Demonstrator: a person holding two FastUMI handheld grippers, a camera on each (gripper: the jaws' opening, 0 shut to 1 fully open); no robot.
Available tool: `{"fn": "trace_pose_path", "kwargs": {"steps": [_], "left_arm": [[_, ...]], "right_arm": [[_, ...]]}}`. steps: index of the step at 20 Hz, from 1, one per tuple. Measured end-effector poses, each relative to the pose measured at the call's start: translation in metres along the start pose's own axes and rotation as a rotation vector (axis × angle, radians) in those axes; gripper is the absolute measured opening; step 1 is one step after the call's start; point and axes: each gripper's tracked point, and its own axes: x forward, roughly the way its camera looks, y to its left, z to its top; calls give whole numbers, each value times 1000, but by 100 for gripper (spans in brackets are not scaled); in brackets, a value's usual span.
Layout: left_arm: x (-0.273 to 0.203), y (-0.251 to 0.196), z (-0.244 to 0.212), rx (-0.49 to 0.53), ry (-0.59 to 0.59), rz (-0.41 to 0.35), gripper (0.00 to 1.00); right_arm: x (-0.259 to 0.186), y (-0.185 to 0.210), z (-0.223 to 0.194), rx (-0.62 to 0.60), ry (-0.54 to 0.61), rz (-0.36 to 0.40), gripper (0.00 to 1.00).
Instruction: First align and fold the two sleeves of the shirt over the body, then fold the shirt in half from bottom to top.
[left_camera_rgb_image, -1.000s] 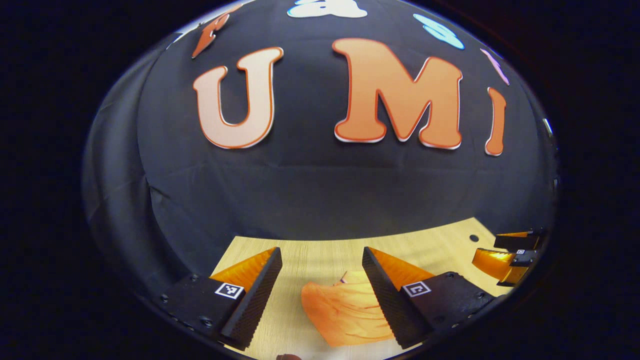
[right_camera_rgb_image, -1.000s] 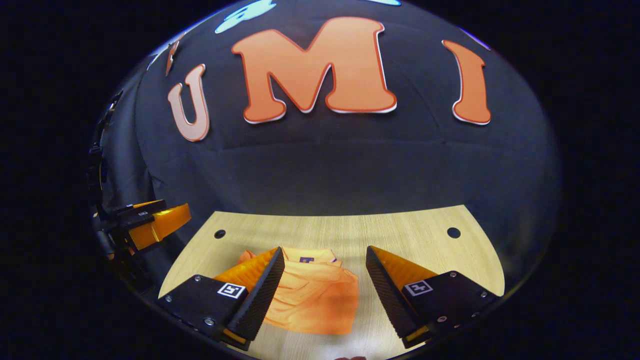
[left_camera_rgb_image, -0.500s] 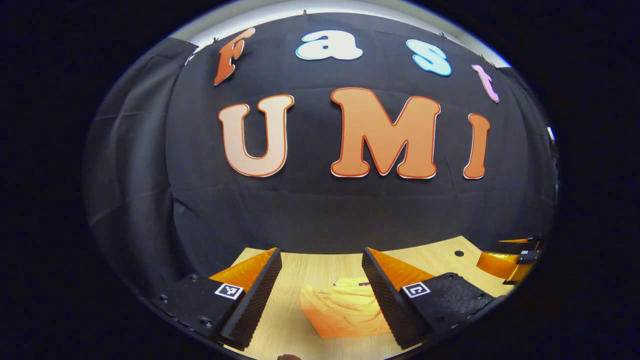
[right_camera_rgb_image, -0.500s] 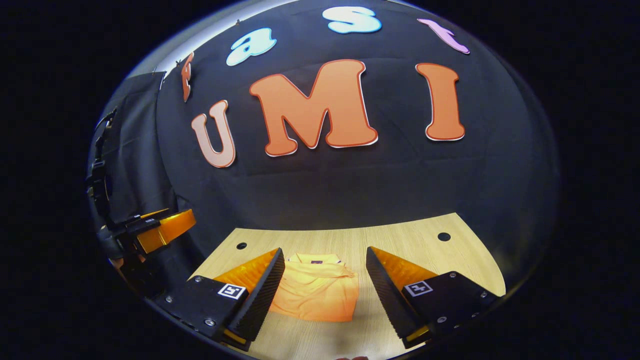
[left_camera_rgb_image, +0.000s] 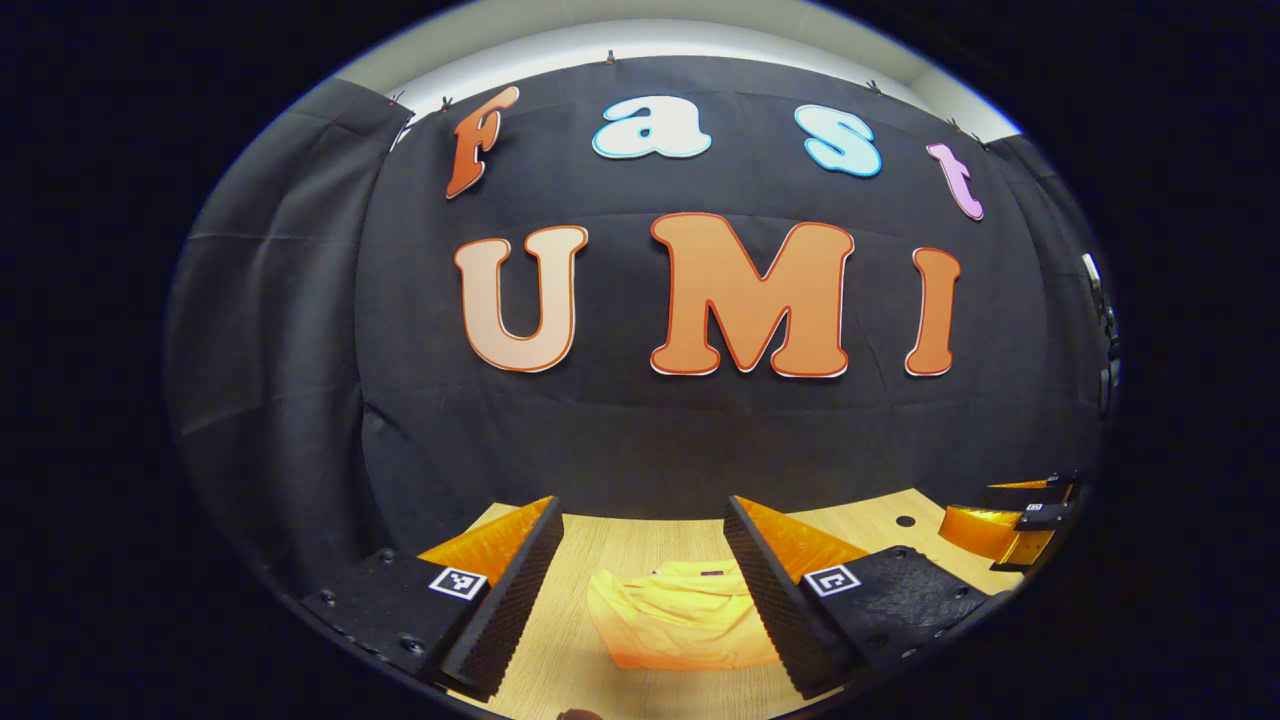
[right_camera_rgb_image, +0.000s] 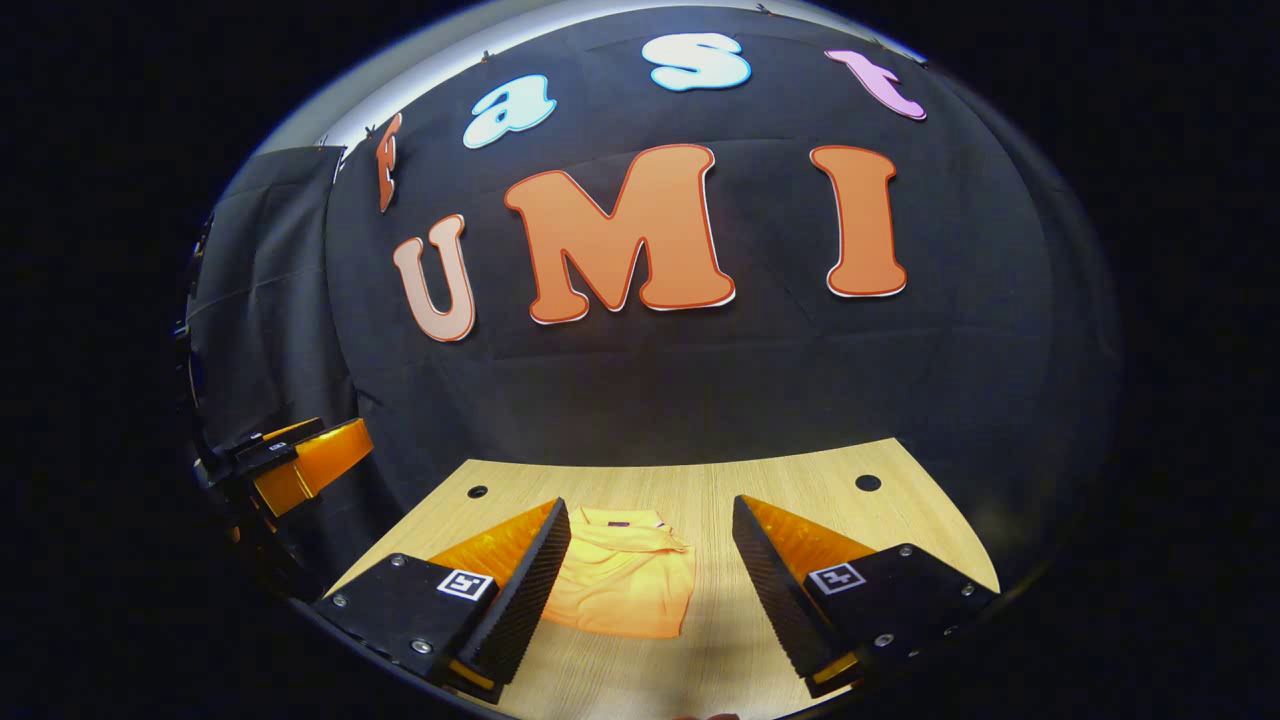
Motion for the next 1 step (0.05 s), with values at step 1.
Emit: {"fn": "trace_pose_path", "kwargs": {"steps": [1], "left_arm": [[-1, 1, 0, -2, 1, -3, 99]], "right_arm": [[-1, 2, 2, -5, -10, 3, 99]]}}
